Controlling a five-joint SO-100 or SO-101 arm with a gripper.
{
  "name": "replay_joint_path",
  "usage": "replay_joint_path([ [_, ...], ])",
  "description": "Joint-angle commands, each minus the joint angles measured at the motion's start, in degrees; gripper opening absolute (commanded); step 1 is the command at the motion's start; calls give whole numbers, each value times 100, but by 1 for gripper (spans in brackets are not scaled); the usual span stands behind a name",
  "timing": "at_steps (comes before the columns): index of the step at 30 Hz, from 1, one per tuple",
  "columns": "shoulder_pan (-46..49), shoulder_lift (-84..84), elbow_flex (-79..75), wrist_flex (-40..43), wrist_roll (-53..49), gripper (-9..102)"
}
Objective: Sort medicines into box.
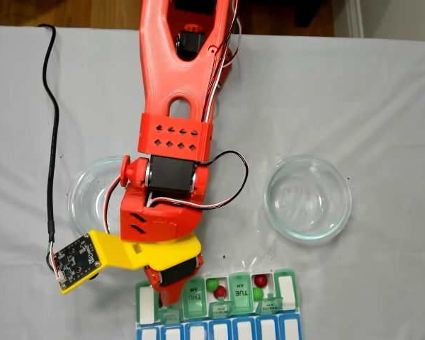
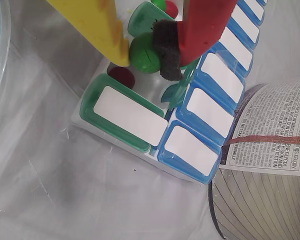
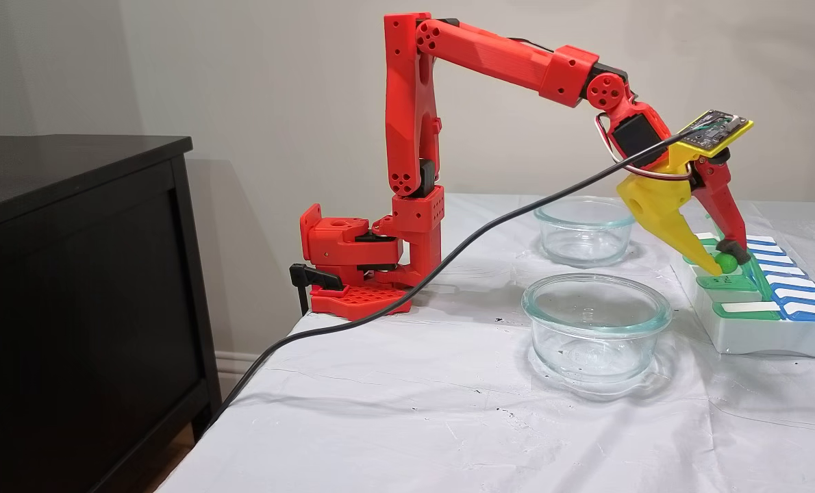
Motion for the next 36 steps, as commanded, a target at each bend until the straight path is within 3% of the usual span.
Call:
replay_joint_path([
  [1,-149,185,-510,-62,-149,0],
  [15,-185,773,70,97,-439,0],
  [30,-220,369,167,-589,-334,0],
  [36,-176,615,-18,9,-466,0],
])
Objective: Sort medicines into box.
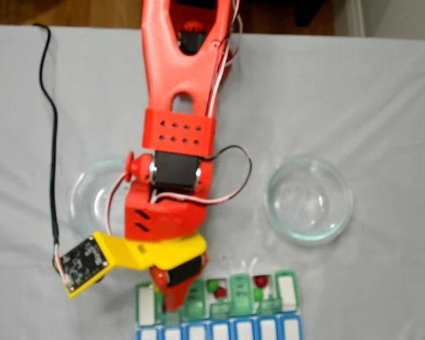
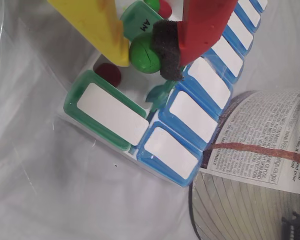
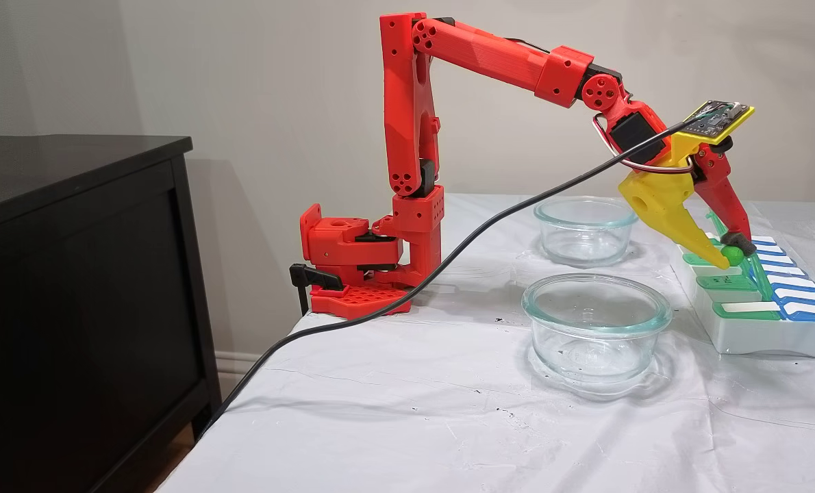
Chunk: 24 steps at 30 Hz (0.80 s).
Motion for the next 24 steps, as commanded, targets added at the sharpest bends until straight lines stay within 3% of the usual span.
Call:
replay_joint_path([
  [1,-53,457,-352,475,-149,0],
  [10,-35,-158,-826,888,-44,0],
  [24,-97,-668,-1160,264,281,0],
])
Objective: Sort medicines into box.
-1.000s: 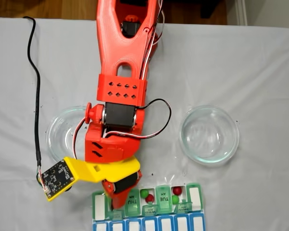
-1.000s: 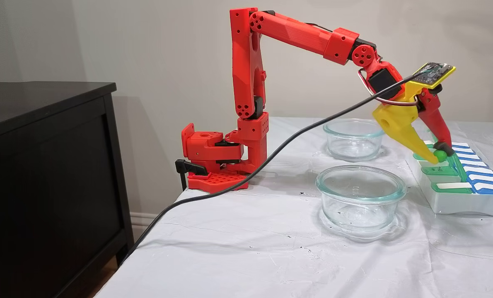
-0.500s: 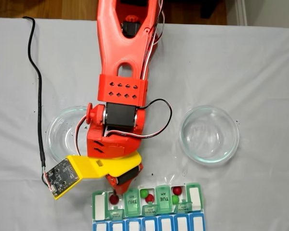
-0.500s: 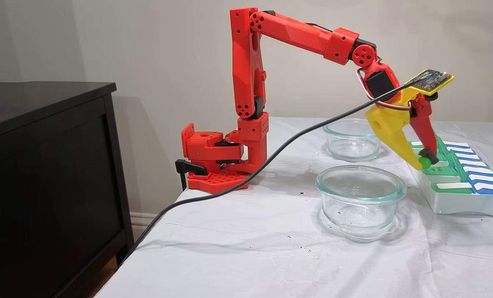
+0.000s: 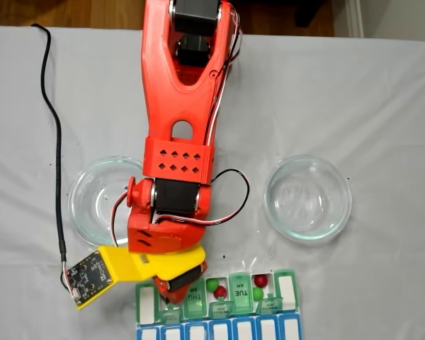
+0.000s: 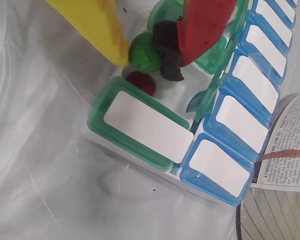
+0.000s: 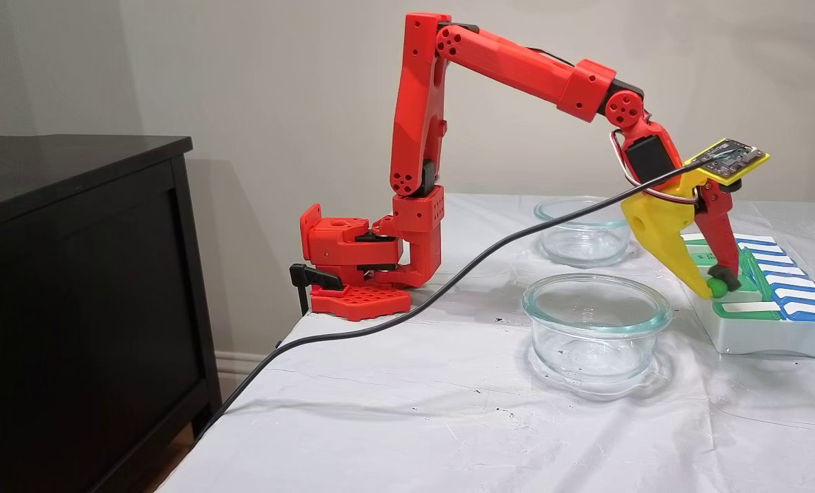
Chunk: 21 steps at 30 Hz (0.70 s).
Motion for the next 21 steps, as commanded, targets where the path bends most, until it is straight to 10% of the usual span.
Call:
replay_joint_path([
  [1,-97,290,-483,-193,26,0],
  [13,-105,9,-562,-527,-105,0],
  [21,-141,-114,-519,-352,-141,24],
])
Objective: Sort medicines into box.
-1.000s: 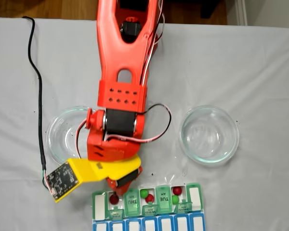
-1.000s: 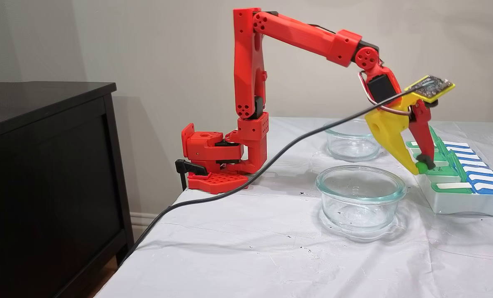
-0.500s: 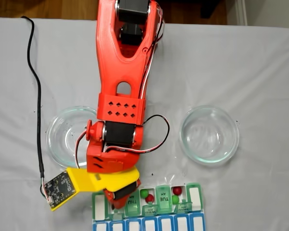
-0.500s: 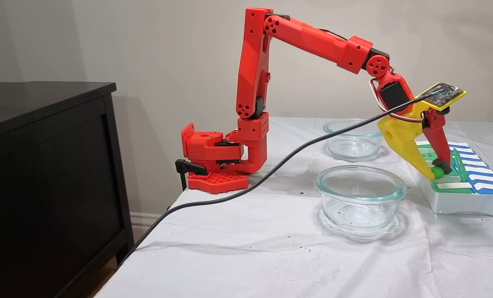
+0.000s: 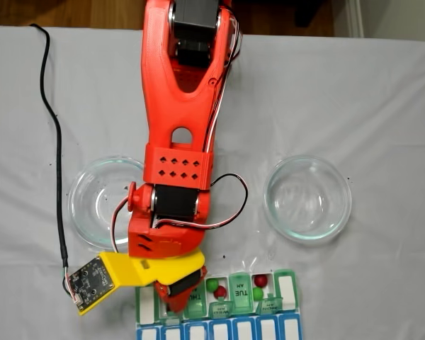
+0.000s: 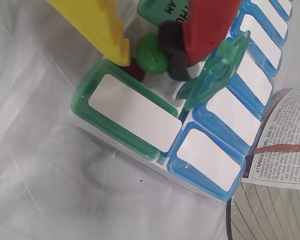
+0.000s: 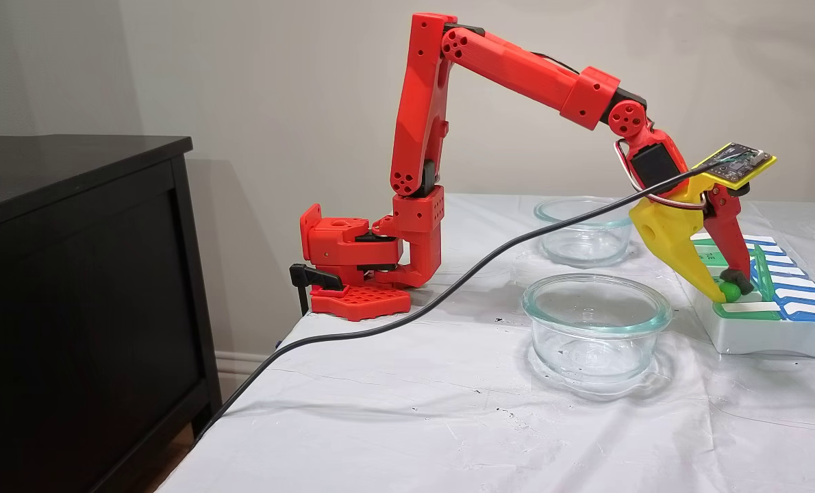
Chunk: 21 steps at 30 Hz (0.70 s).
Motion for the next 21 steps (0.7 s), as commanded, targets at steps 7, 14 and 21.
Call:
replay_joint_path([
  [7,-149,264,-448,149,26,29],
  [14,-114,1213,-510,835,-343,0],
  [21,-290,2443,-633,1389,149,0],
])
